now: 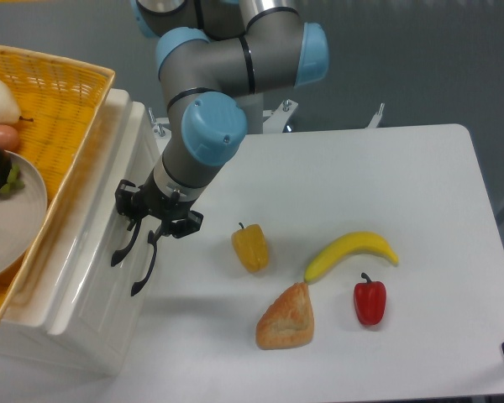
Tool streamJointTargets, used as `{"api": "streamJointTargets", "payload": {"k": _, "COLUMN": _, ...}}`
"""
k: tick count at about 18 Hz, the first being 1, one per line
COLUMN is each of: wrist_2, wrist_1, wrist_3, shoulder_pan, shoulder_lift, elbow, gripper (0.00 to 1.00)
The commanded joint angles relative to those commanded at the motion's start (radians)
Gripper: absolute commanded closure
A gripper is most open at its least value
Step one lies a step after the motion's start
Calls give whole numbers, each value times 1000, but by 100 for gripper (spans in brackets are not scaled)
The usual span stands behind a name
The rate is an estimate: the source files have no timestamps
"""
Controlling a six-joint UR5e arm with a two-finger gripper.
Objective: Slide open the top white drawer
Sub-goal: 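Close the gripper around the black handle of the upper drawer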
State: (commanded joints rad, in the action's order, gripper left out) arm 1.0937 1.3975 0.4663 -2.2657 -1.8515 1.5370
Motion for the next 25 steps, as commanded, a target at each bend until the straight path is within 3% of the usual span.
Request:
{"api": "streamJointTargets", "payload": {"k": 5, "wrist_2": 0, "wrist_1": 0, "wrist_3": -2, "shoulder_pan": 0, "shoulder_lift": 0, "elbow": 0, "gripper": 63}}
{"api": "streamJointTargets", "payload": {"k": 25, "wrist_2": 0, "wrist_1": 0, "wrist_3": -6, "shoulder_pan": -2, "shoulder_lift": 5, "elbow": 0, "gripper": 63}}
